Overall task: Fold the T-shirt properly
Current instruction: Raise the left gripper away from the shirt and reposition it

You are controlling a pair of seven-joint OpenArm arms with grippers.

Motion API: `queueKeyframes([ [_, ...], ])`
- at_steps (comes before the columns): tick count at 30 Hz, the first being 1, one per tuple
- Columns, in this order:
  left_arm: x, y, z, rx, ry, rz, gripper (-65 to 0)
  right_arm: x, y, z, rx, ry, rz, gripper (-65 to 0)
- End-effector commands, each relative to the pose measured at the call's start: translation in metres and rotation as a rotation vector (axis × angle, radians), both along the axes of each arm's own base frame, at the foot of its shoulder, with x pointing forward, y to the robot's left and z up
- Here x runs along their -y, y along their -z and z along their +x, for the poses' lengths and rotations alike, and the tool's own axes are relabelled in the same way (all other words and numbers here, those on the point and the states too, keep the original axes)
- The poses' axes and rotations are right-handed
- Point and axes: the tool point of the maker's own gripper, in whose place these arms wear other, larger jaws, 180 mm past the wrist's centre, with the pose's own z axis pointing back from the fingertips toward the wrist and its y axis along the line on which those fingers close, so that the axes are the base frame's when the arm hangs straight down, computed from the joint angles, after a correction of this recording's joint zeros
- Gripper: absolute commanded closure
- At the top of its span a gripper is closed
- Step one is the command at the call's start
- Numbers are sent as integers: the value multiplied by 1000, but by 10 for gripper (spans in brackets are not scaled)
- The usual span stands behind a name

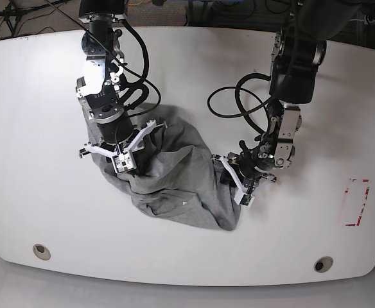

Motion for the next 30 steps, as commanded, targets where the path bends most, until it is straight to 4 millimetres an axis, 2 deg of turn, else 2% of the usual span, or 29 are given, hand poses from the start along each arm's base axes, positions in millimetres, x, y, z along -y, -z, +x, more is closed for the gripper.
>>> queueKeyframes([
  [1,-16,-29,23,88,-51,-22,-114,-2,-16,6,60,-8,13,0],
  [4,-26,-39,28,119,-78,-32,-77,-1,-16,7,61,-7,13,-1],
  [10,-41,-70,36,192,-114,-55,-50,-1,-19,9,70,-5,13,-5],
  [17,-66,-119,29,258,-145,-18,-19,1,-25,17,87,1,11,-5],
  [20,-70,-134,27,280,-151,-3,-17,2,-27,21,94,1,9,-5],
  [22,-74,-143,24,295,-165,10,-15,2,-36,27,117,-4,2,-4],
  [30,-77,-155,23,319,-159,43,-13,5,-47,37,146,-1,-9,-5],
])
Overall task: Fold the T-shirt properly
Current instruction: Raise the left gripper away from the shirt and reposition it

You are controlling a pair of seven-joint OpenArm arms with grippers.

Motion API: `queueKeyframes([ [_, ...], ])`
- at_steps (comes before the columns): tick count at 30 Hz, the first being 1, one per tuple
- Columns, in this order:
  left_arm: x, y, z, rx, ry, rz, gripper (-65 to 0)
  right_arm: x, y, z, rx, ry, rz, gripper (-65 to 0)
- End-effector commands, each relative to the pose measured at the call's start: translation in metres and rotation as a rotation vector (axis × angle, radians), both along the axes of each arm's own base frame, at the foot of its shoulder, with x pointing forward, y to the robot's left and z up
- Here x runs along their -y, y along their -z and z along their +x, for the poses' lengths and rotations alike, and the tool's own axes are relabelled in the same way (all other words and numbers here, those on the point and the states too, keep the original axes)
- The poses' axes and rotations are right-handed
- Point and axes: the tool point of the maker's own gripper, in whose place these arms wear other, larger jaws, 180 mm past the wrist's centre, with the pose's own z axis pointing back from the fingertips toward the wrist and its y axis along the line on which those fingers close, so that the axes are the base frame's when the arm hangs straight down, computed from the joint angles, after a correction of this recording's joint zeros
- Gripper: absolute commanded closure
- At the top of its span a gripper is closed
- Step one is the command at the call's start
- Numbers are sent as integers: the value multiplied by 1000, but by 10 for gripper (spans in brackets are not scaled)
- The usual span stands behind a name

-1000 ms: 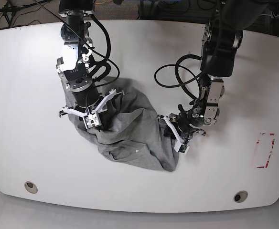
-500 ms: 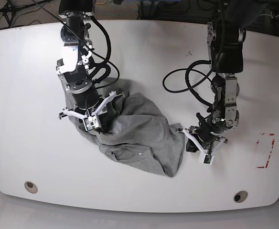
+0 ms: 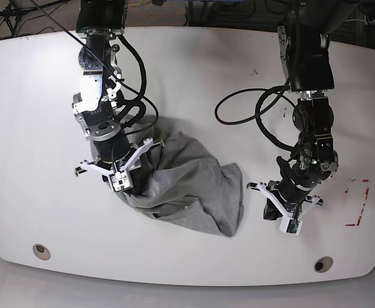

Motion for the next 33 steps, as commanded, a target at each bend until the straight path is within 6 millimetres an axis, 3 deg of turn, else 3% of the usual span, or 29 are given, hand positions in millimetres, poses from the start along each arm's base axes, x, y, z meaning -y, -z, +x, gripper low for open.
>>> queueKeyframes([
  [1,-8,-36,9,93,-8,16,-12,1,-23,9,79,-2,6,-5],
  [12,-36,-87,10,190,-52,96,-5,4,-33,14,106,2,-2,-8],
  [14,-55,-110,8,234,-100,112,0,7,-35,15,106,14,3,-4],
  [18,-63,-122,5,248,-119,133,0,6,-35,15,106,14,9,-3],
  [22,-71,-124,5,240,-134,140,0,6,-33,14,103,16,12,-4],
  [24,-80,-104,5,185,-150,119,-25,9,-29,12,93,19,1,-3],
  [30,-78,-81,12,139,-138,89,-212,10,-26,11,85,19,-1,-4],
  [33,-75,-72,13,128,-124,77,-273,11,-27,11,87,21,-2,-4],
])
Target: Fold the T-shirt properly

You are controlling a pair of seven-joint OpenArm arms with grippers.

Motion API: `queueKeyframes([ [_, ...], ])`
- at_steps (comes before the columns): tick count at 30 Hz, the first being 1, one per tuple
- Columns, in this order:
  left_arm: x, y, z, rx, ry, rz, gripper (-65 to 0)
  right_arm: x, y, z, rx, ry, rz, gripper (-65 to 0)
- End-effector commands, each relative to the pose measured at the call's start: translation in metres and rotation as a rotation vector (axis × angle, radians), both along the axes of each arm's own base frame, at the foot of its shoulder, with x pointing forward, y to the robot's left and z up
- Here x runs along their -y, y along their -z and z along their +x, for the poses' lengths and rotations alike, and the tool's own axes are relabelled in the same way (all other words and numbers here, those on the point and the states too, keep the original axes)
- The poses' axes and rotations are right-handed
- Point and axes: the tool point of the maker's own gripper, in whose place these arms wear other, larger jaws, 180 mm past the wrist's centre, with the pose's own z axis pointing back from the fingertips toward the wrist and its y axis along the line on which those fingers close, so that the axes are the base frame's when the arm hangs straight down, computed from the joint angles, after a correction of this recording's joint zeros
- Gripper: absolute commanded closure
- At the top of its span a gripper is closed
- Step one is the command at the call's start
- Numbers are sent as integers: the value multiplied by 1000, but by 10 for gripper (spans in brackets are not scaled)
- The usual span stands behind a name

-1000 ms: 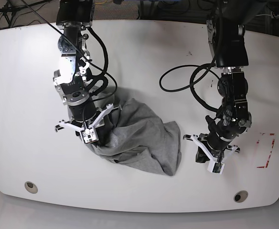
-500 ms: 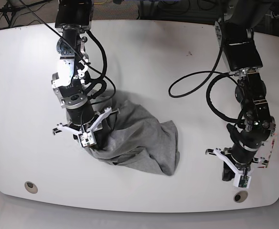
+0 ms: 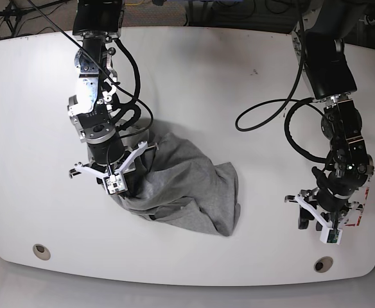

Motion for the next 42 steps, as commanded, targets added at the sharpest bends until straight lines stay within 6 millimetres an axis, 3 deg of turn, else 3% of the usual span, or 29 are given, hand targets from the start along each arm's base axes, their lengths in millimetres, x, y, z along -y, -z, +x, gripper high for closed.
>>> queueKeyframes([
  [1,6,-24,13,94,29,-20,-288,0,-24,7,84,1,15,-3],
  [3,9,-16,13,87,47,-17,-328,0,-24,8,83,4,13,0],
  [11,30,10,12,40,87,-53,-386,1,-23,8,80,7,11,0],
  [13,45,26,14,-4,110,-65,-432,0,-17,5,64,3,13,0],
  [21,90,49,14,-67,191,-92,-477,2,-15,2,59,10,9,-33],
  [29,142,59,5,-115,305,-69,-504,5,-8,-2,37,18,6,-303],
  [33,154,63,0,-122,330,-76,-504,7,-7,-4,34,27,2,-367],
  [35,166,69,-4,-140,347,-94,-480,11,-4,-7,23,39,5,-359],
  [42,172,87,-9,-176,332,-151,-466,12,-2,-10,20,40,-1,-286],
])
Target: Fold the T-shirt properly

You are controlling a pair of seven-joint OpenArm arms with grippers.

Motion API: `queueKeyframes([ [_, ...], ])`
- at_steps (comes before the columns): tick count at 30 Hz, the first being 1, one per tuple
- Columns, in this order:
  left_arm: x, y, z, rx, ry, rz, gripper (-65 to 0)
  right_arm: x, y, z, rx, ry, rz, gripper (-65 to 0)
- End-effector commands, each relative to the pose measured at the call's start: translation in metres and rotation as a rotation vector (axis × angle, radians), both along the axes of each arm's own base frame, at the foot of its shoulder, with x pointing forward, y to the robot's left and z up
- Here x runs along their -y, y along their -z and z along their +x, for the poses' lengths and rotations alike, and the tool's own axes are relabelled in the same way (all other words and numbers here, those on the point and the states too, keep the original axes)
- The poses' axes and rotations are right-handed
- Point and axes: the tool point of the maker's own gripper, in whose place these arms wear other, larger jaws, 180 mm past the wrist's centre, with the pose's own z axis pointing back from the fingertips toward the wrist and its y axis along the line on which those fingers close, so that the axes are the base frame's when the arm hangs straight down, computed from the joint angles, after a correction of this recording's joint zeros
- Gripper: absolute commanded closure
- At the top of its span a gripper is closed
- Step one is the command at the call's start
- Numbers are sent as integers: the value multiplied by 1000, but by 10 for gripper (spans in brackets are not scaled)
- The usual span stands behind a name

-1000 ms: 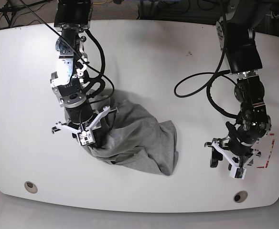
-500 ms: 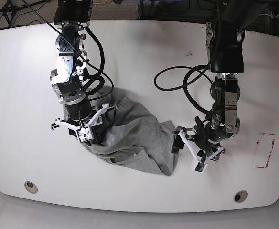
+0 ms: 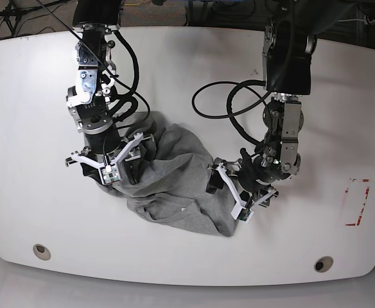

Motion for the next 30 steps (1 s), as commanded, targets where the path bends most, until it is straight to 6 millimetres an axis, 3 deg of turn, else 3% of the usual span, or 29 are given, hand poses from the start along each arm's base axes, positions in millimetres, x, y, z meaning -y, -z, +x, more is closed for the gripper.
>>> queueKeyframes([
  [1,4,-11,10,36,-10,-41,-465,-2,-20,4,67,-4,12,-275],
  [9,15,0,24,11,-42,-141,-469,-6,-24,3,78,-15,22,-318],
  [21,0,32,23,-41,-94,-162,-466,4,-22,5,70,15,23,-394],
  [30,31,41,8,-64,-12,-127,-469,12,-21,9,64,37,27,-399],
])
